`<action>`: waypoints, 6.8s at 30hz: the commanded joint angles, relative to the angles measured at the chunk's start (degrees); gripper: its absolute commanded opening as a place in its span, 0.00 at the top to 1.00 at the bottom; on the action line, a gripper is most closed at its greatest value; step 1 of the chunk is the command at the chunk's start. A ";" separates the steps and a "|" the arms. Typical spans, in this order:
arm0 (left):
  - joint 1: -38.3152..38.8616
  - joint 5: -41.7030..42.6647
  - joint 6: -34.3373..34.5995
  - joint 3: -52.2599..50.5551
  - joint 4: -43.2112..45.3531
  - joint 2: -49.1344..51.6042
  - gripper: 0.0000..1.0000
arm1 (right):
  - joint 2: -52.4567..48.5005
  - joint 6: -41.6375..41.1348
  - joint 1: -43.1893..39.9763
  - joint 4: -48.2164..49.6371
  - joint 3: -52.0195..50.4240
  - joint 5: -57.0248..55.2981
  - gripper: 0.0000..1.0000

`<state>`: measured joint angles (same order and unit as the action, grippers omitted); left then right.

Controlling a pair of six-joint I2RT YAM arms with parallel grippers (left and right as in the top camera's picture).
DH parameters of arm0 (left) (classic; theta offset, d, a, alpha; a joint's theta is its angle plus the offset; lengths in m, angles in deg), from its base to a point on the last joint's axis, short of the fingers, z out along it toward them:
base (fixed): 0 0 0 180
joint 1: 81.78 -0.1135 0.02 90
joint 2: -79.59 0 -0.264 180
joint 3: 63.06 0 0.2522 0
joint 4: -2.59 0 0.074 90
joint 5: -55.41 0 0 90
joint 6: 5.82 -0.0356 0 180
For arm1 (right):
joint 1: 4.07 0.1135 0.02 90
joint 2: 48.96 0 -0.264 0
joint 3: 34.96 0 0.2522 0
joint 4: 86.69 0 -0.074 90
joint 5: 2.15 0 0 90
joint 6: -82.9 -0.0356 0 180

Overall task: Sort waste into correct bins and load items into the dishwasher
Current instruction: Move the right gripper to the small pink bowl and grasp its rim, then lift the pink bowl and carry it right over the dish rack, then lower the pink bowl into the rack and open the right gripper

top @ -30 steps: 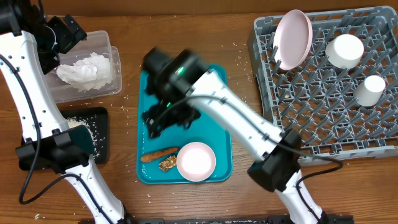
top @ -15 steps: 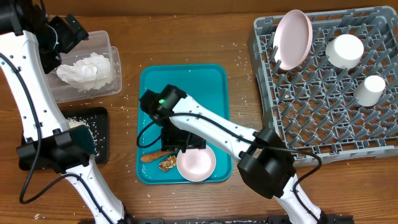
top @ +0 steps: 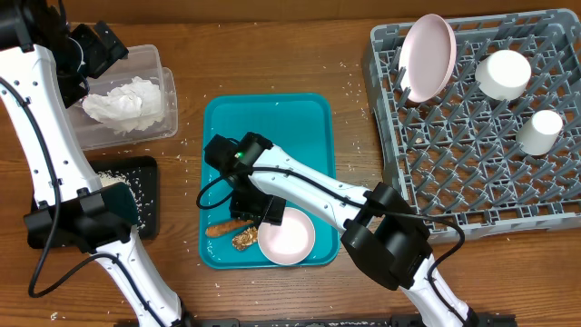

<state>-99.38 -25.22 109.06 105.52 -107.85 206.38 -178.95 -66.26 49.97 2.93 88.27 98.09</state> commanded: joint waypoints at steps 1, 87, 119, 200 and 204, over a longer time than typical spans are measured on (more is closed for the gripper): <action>0.52 -1.01 -1.14 0.20 -0.11 0.11 0.00 | 2.25 -1.33 0.00 -0.17 -0.79 -0.31 0.42; 0.55 -0.98 -1.11 0.20 -0.11 0.31 0.00 | 23.47 64.11 -82.44 10.12 -23.45 64.46 0.96; 0.52 -1.01 -1.14 0.20 -0.11 0.31 0.00 | 23.50 57.00 -89.72 5.29 -22.32 44.52 0.87; 0.55 -3.76 -1.14 0.20 -0.11 0.31 0.00 | 24.46 40.85 -72.22 -0.44 -19.61 -8.57 0.96; 0.55 -4.02 -1.14 0.20 -0.11 0.31 0.00 | 24.46 40.74 -72.22 -2.67 -17.84 -11.76 0.96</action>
<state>-99.38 -27.97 109.04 105.50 -107.85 206.38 -155.04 -25.10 -22.31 1.18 68.89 90.01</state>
